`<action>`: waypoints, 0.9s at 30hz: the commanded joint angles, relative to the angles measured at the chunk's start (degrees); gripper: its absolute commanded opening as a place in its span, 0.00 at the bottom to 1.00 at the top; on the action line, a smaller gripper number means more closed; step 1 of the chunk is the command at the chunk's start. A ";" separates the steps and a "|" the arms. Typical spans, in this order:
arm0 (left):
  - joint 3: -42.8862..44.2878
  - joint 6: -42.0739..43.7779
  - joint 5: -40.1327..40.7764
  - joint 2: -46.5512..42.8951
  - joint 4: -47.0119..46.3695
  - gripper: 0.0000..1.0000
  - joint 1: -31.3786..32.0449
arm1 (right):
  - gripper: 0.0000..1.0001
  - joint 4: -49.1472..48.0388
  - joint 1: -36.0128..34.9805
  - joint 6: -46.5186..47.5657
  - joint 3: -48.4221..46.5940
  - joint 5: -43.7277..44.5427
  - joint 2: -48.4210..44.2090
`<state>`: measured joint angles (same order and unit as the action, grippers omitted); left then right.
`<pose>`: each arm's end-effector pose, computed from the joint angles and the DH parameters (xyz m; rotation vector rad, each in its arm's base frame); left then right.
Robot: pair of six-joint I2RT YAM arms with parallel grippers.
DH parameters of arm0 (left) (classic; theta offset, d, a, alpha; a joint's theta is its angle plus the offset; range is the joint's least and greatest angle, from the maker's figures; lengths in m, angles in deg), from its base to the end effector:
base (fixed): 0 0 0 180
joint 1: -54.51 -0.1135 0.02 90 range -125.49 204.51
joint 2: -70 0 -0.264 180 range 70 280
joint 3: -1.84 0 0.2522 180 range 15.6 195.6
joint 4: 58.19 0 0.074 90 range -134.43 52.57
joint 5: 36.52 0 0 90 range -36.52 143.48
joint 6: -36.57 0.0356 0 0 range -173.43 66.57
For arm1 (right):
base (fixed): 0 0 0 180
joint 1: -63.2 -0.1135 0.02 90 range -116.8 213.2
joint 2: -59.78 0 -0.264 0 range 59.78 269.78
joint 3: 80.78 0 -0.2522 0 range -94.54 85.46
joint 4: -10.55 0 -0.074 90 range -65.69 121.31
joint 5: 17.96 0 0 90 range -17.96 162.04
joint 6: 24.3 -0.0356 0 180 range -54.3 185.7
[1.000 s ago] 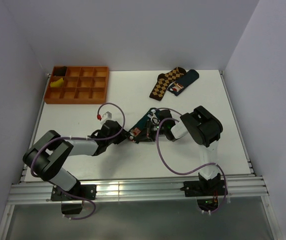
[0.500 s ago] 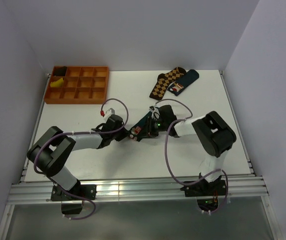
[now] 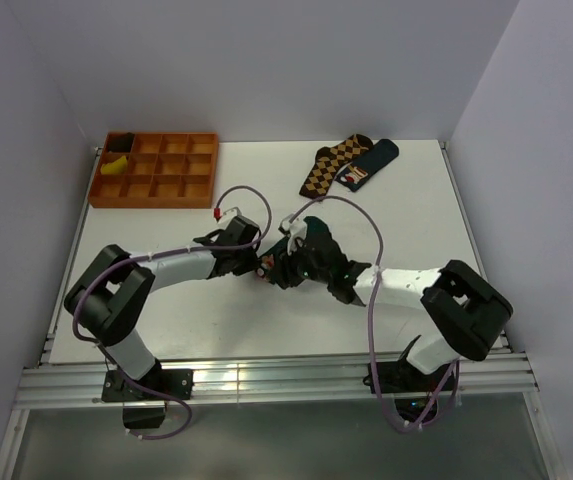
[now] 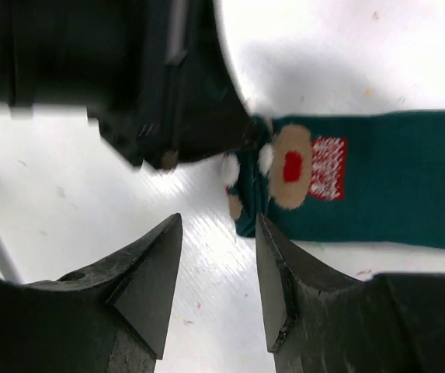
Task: Roll the socks
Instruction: Roll the sock at the center of the board.
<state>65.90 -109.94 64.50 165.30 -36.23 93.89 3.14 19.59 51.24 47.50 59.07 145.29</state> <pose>0.2557 -0.2011 0.1583 -0.4580 2.4945 -0.4623 0.2163 0.2171 0.1881 -0.6797 2.0188 0.8509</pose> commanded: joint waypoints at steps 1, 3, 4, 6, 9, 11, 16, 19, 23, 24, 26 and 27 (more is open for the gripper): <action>3.83 3.25 0.23 1.72 4.71 0.00 0.61 | 0.50 -9.73 -4.10 8.20 4.37 12.86 0.00; 4.45 3.77 -0.04 2.68 5.85 0.00 0.61 | 0.50 -11.69 -6.91 9.53 5.52 16.56 0.88; 4.97 3.95 -0.48 2.95 6.29 0.00 0.70 | 0.50 -14.14 -7.88 11.10 5.96 20.75 1.40; 5.68 4.56 -0.74 3.92 7.43 0.00 0.70 | 0.51 -16.70 -10.95 13.04 6.58 24.99 3.07; 7.00 5.35 -1.01 4.97 9.27 0.00 0.70 | 0.51 -18.64 -14.82 16.56 6.05 31.76 5.80; 7.88 5.71 -1.09 5.33 9.98 0.00 0.70 | 0.51 -18.99 -16.49 18.67 5.26 35.80 7.38; 9.02 6.15 -1.36 5.68 11.13 0.00 0.70 | 0.51 -19.44 -21.33 23.60 2.28 42.59 12.21; 9.64 6.59 -1.97 6.12 11.57 0.00 0.70 | 0.51 -19.88 -22.30 25.27 0.87 44.87 14.59; 9.81 6.94 -2.41 6.56 11.92 0.00 0.70 | 0.51 -19.88 -23.00 26.67 -0.71 47.33 17.14; 9.90 7.03 -2.50 6.56 11.83 0.00 0.70 | 0.51 -20.31 -23.09 27.37 -0.98 47.86 17.66; 9.99 7.20 -2.76 6.82 11.83 0.00 0.62 | 0.51 -19.01 -23.36 27.38 -2.38 48.56 19.41; 9.99 7.20 -2.94 6.91 11.74 0.00 0.61 | 0.51 -18.91 -23.36 27.73 -2.65 49.09 20.21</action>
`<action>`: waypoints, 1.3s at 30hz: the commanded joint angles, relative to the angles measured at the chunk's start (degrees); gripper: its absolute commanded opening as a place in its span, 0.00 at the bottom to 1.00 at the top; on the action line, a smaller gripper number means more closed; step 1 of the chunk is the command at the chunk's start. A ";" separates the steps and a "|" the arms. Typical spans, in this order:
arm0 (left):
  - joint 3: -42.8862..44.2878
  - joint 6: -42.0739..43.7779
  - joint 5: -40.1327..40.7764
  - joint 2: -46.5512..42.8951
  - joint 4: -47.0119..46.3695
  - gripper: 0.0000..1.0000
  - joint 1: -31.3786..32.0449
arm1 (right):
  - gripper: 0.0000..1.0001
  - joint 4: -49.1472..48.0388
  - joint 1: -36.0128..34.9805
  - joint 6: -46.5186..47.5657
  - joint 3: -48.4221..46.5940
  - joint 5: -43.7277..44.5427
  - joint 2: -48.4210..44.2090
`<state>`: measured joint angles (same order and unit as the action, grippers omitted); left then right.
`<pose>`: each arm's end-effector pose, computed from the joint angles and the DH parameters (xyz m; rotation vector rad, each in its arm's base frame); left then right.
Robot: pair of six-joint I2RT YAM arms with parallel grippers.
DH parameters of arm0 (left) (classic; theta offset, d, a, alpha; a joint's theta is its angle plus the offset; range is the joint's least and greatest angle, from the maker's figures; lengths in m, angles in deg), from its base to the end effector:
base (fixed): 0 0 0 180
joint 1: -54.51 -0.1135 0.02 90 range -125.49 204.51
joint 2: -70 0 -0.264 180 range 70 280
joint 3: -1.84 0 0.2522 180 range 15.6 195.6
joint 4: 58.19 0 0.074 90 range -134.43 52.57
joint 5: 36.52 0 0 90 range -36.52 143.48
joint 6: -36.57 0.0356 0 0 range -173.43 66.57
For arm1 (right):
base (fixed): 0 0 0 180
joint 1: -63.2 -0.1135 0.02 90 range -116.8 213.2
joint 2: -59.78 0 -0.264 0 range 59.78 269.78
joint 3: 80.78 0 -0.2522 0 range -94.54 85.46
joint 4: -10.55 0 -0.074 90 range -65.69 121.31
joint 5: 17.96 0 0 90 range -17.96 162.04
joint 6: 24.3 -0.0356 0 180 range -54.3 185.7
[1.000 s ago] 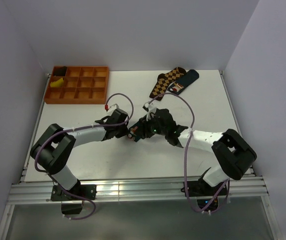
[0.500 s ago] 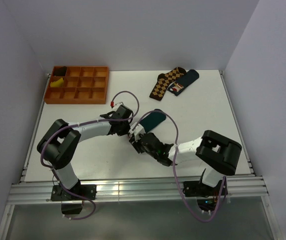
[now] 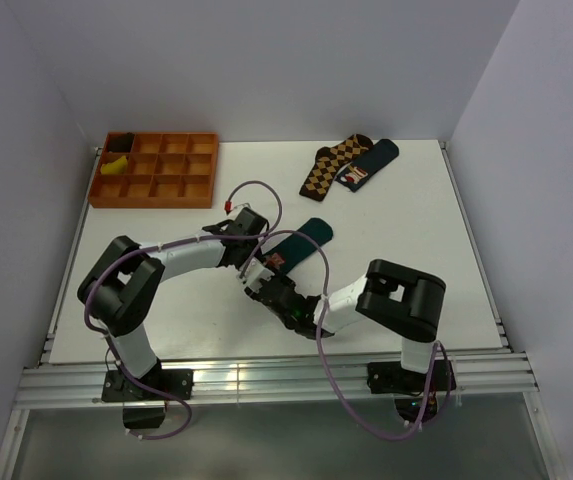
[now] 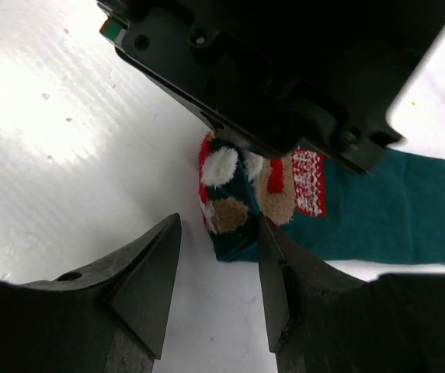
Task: Roll the socks
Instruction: Roll the sock at the center of the board.
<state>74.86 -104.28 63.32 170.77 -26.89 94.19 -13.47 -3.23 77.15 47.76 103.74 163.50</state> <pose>0.2722 -0.2179 0.1619 -0.3171 2.6015 -0.3565 0.1486 0.2939 0.1212 -0.9718 1.7314 0.0473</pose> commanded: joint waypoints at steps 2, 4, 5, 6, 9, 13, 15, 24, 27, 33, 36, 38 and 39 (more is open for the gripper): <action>1.03 1.54 -1.94 1.45 2.41 0.00 0.40 | 0.50 -0.73 -0.54 1.04 -3.96 3.89 3.50; 0.94 1.63 -2.11 1.45 2.41 0.00 0.40 | 0.49 1.73 -0.54 -0.54 -4.40 2.50 3.86; 0.85 1.63 -2.11 1.36 2.24 0.00 0.40 | 0.46 2.70 -0.45 -1.33 -4.76 2.23 4.12; 0.59 1.54 -2.11 1.18 2.06 0.00 0.40 | 0.43 4.63 -0.36 -2.90 -4.85 1.87 4.12; -0.11 1.11 -2.29 0.39 1.62 0.00 0.31 | 0.28 8.50 0.42 -6.41 -5.29 -1.55 3.94; -1.43 -0.30 -2.55 -1.10 -0.22 0.00 0.40 | 0.11 11.06 1.92 -10.21 -3.97 -5.59 3.33; -2.22 -0.83 -2.90 -1.80 -1.10 0.01 0.40 | 0.00 11.85 2.54 -11.35 -2.74 -8.22 2.98; -4.85 -3.90 -1.67 -5.66 -3.82 0.28 -0.83 | 0.00 10.71 11.14 -21.71 1.30 -27.02 -1.59; -7.66 -6.18 -1.24 -9.88 -6.37 0.43 -2.76 | 0.00 10.28 15.36 -26.10 2.09 -34.76 -2.91; -14.17 -10.23 0.08 -17.88 -12.70 0.54 -4.35 | 0.00 5.45 20.29 -35.69 4.20 -45.40 -2.12; -16.63 -10.94 -0.18 -20.00 -15.60 0.54 -4.35 | 0.00 1.14 23.35 -41.57 5.96 -50.24 -0.81; -18.03 -10.85 -1.05 -20.53 -17.01 0.54 -4.35 | 0.00 -4.20 24.85 -46.56 7.63 -53.31 -0.02; -18.48 -10.76 -1.32 -20.61 -17.01 0.54 -4.35 | 0.00 -6.15 25.56 -48.51 8.33 -55.76 0.51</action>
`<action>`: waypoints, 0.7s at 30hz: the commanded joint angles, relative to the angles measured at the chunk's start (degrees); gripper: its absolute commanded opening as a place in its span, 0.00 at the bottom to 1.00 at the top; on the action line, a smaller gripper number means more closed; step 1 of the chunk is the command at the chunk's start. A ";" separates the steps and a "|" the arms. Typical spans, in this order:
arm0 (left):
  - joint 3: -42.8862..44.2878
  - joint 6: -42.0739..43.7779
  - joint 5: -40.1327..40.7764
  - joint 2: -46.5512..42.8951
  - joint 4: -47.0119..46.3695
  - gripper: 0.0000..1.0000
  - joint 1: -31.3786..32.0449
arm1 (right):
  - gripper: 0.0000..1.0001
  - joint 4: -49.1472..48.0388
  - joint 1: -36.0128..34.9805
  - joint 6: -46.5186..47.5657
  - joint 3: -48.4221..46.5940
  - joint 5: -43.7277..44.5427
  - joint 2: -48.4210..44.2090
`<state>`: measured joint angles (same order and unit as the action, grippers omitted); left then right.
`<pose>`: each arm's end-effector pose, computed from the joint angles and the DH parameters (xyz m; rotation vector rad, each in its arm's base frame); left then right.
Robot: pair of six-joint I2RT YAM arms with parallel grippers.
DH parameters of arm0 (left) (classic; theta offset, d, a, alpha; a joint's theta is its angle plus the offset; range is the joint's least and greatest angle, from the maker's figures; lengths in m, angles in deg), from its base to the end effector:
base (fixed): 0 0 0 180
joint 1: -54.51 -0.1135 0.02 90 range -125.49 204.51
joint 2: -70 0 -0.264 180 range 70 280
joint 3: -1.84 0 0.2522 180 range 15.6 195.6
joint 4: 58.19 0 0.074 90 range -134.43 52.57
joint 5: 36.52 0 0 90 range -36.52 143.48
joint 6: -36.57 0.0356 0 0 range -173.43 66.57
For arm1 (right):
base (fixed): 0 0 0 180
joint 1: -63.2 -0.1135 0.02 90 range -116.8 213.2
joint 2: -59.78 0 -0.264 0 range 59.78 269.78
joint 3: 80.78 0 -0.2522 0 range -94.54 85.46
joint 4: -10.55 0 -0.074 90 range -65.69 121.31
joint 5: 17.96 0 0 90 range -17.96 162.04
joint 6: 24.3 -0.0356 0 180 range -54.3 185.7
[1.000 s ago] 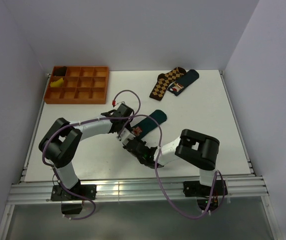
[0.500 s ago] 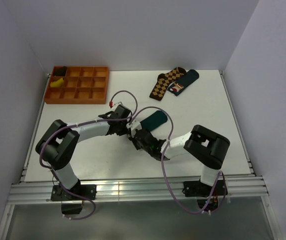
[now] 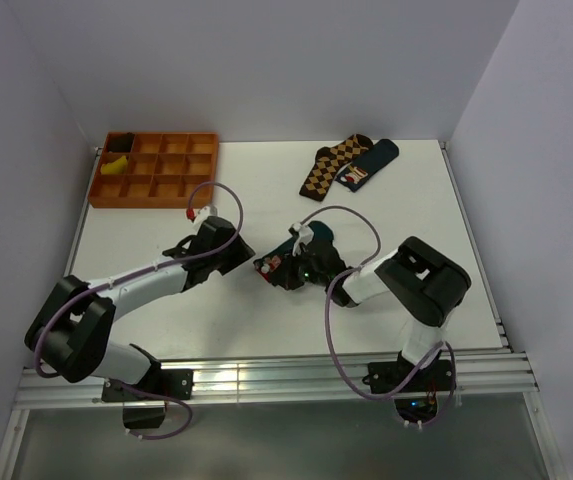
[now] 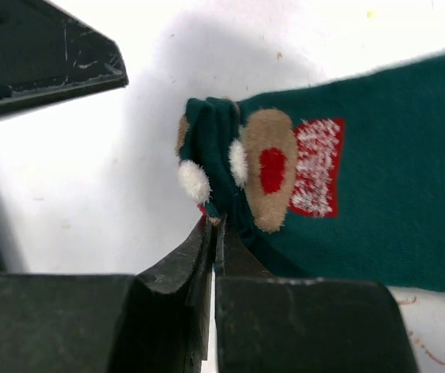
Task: Roll the socks
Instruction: Roll the sock at the center of the board.
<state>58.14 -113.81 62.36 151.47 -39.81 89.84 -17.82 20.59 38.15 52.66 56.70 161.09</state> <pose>0.2383 -0.1622 0.1921 -0.6016 2.3373 -0.6418 0.2250 0.2198 0.1183 -0.4638 2.1263 1.0121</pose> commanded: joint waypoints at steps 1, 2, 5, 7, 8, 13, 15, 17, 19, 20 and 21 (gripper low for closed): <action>-2.20 -1.14 -0.53 -1.32 -6.10 0.53 -0.09 | 0.00 -4.25 2.96 -11.19 4.57 -10.23 4.31; -2.90 -1.06 -0.71 -1.14 -7.16 0.53 0.00 | 0.00 -6.10 3.49 -14.86 4.84 -11.29 5.11; -4.13 -1.14 -1.32 -0.88 -9.27 0.53 0.00 | 0.00 -15.04 5.25 -23.12 6.60 -14.89 8.71; -4.92 -1.14 -2.20 -0.88 -10.51 0.52 0.00 | 0.00 -18.76 6.39 -27.10 8.09 -16.91 10.38; -5.71 -1.06 -2.29 -0.79 -11.12 0.52 0.00 | 0.00 -21.74 6.75 -30.60 8.53 -17.36 12.13; -6.33 -0.44 -4.13 0.35 -13.32 0.49 0.09 | 0.00 -29.05 8.94 -38.45 9.77 -20.79 16.89; -6.60 -0.53 -4.58 0.70 -13.76 0.48 0.18 | 0.00 -29.93 9.47 -40.21 9.94 -20.97 17.95; -6.77 -0.44 -5.02 0.97 -14.46 0.47 0.35 | 0.00 -28.98 9.74 -40.65 9.95 -21.14 18.21; -7.04 -0.70 -5.19 1.41 -15.25 0.47 0.88 | 0.00 -27.49 10.00 -40.48 9.60 -20.88 18.04; -7.04 -0.70 -5.54 1.50 -15.61 0.47 1.05 | 0.00 -25.57 10.00 -39.87 9.42 -20.88 17.78; -6.95 -0.62 -5.63 1.85 -15.70 0.47 1.49 | 0.00 -24.59 10.09 -39.60 8.90 -20.79 17.43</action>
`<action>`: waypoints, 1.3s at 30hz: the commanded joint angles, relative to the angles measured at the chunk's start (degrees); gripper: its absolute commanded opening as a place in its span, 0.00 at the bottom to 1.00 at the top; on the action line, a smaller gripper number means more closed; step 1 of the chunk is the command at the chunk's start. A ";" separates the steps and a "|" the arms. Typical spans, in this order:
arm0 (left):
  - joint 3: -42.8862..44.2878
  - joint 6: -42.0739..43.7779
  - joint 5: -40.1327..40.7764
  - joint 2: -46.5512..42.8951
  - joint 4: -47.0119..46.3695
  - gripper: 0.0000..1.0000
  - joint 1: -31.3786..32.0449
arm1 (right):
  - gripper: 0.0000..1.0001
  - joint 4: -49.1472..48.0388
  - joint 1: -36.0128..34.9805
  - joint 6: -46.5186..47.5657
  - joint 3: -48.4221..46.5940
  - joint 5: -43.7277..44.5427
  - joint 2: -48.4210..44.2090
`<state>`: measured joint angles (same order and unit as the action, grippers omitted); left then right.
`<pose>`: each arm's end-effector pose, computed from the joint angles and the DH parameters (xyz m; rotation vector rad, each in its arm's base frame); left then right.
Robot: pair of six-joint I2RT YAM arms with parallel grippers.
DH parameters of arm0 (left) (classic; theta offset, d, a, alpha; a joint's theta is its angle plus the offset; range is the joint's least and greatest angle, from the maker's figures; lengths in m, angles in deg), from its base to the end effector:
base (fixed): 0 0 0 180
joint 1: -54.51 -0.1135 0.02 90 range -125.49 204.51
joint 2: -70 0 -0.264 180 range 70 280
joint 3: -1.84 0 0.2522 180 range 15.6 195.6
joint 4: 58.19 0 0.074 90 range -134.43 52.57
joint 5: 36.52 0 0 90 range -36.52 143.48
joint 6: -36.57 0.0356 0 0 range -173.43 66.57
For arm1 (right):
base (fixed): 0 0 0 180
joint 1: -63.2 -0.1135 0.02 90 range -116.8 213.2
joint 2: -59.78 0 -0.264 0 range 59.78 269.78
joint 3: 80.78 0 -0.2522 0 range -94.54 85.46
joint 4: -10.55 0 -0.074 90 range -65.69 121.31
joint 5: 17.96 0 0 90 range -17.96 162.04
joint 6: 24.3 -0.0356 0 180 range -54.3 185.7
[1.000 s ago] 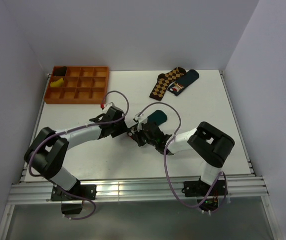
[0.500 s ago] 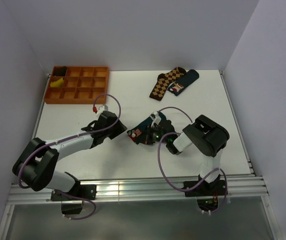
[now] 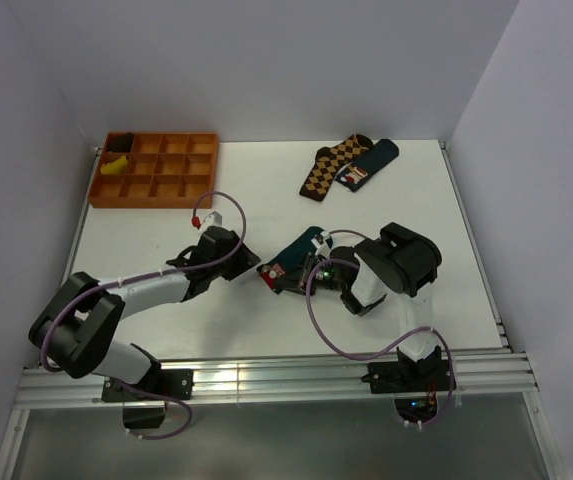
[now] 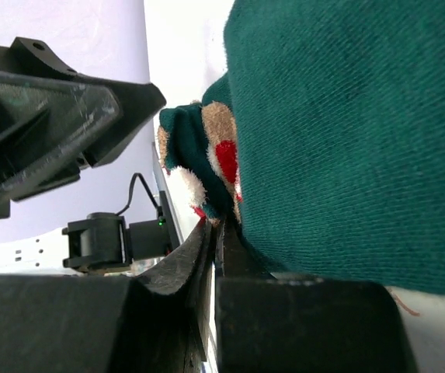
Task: Roll the socks
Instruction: Roll the sock at the center of the board.
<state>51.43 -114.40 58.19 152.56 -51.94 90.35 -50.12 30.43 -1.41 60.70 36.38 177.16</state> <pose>0.2305 -0.1629 0.1688 -0.5635 2.3145 -0.7803 0.2309 0.1733 0.0683 0.1594 2.2445 1.6681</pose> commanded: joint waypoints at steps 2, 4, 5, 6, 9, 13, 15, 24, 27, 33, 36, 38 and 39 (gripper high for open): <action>0.29 0.06 -1.37 1.81 -3.30 0.47 1.43 | 0.00 9.91 0.25 0.57 0.50 -0.29 1.09; 0.20 -0.11 -1.28 2.77 -3.30 0.48 1.87 | 0.00 11.06 0.34 1.10 -0.12 -0.38 0.66; -0.15 -0.29 -1.37 2.95 -3.56 0.48 1.96 | 0.00 11.50 0.34 1.19 -0.12 -0.20 0.57; -0.32 -0.72 -1.28 3.04 -3.74 0.48 1.87 | 0.00 11.85 0.34 1.37 -0.29 -0.20 0.57; -1.12 -1.26 -1.11 3.13 -4.27 0.48 1.96 | 0.00 12.30 0.34 1.63 -0.30 0.06 0.74; -0.94 -1.26 -1.81 4.62 -5.32 0.49 2.05 | 0.00 12.21 0.34 1.81 -0.47 -0.11 1.36; -0.94 -1.17 -2.25 5.24 -6.46 0.50 2.31 | 0.00 12.47 0.34 1.81 -0.73 -0.02 1.71; -1.91 -1.96 -2.51 7.96 -7.17 0.48 3.45 | 0.00 12.64 0.43 1.55 -0.74 0.06 1.88; -1.73 -2.05 -1.90 8.58 -6.38 0.46 3.71 | 0.00 13.35 0.43 1.81 -0.82 0.33 1.62; -1.29 -3.45 2.04 8.05 -1.55 0.34 4.07 | 0.00 20.11 0.43 4.97 -1.53 1.91 -1.54; -0.86 -3.98 3.37 8.40 -0.14 0.24 4.07 | 0.00 24.32 0.43 7.43 -1.96 3.40 -3.91; 0.02 -3.63 3.29 9.01 0.39 0.15 4.07 | 0.02 26.69 0.17 9.80 -2.23 4.11 -6.01; 0.55 -3.46 3.20 9.71 1.00 0.12 4.07 | 0.06 27.41 0.17 10.85 -2.40 4.28 -6.90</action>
<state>50.82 -118.40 59.17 160.32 -56.77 94.11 -35.98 30.71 2.63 57.88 36.09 171.96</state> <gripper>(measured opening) 0.165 0.043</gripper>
